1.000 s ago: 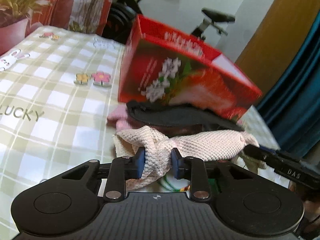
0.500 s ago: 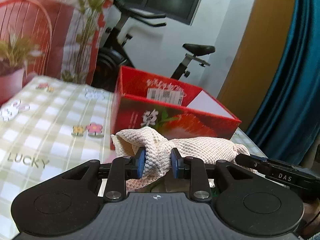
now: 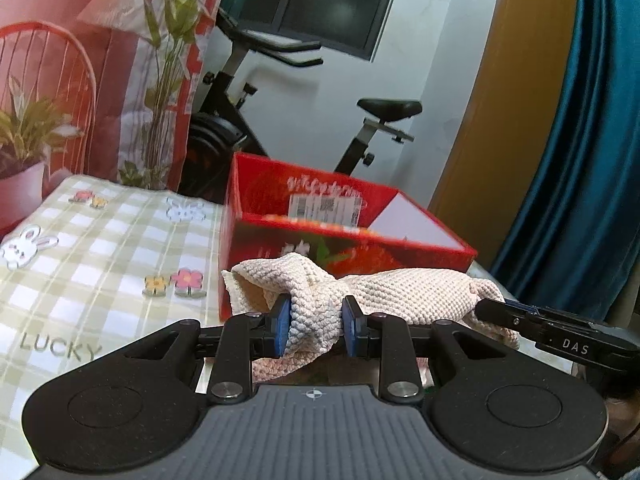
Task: Organize soft objects
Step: 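Lift the cream knit cloth into the red box and open both tools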
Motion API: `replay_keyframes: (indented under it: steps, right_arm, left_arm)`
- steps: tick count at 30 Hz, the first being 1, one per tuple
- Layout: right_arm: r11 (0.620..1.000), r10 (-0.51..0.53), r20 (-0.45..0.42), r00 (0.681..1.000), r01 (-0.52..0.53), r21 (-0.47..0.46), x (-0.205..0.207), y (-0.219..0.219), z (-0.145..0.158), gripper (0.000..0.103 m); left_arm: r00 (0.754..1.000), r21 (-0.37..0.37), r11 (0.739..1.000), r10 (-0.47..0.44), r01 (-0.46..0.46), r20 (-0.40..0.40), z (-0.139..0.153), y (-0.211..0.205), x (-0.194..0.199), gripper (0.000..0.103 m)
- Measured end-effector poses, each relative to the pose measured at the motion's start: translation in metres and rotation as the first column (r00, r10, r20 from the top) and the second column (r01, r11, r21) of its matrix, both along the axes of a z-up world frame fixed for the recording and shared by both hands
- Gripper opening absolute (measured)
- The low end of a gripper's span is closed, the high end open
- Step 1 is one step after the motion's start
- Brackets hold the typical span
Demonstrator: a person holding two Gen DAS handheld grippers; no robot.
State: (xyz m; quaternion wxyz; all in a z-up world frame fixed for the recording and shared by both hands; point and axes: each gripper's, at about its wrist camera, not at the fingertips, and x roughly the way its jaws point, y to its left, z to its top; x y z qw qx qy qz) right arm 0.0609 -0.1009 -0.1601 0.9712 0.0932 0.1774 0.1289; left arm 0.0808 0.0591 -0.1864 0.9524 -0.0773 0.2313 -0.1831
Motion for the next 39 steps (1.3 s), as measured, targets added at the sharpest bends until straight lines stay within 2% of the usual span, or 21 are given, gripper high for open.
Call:
replay_keyframes:
  steps: [4,10,17,24,31,34,39]
  right_arm:
    - [1.0,-0.004,0.029,1.0,0.003,0.012,0.009,-0.004,0.016,0.022]
    - [0.999,-0.032,0.036,0.999,0.03,0.034,0.039,-0.014,0.043,0.022]
    - [0.998,-0.051,0.012,0.999,0.051,0.028,0.089,-0.024,0.061,0.022]
    - [0.992,-0.093,-0.104,0.99,0.101,0.07,0.155,-0.04,0.058,0.022]
    - [0.983,-0.145,-0.228,0.963,0.168,0.08,0.216,-0.047,0.045,0.022]
    - [0.978,-0.164,-0.26,0.951,0.192,0.083,0.233,-0.05,0.04,0.022]
    - [0.973,-0.181,-0.308,0.934,0.216,0.083,0.255,-0.054,0.032,0.022]
  left_arm:
    - [0.999,-0.001,1.0,-0.005,0.005,0.038,0.019,-0.003,0.01,0.029]
    - [0.999,-0.019,0.999,-0.032,0.033,0.044,0.045,-0.01,0.048,0.029]
    - [1.0,-0.037,0.999,-0.021,0.022,0.023,0.052,-0.02,0.096,0.029]
    - [0.999,-0.027,1.0,0.005,-0.006,-0.054,0.051,-0.03,0.154,0.029]
    - [0.985,-0.025,0.999,0.024,-0.029,-0.171,0.042,-0.037,0.208,0.029]
    - [0.977,-0.036,0.999,0.02,-0.029,-0.214,0.036,-0.037,0.221,0.029]
    - [0.971,-0.031,0.999,0.025,-0.033,-0.239,0.03,-0.038,0.237,0.029]
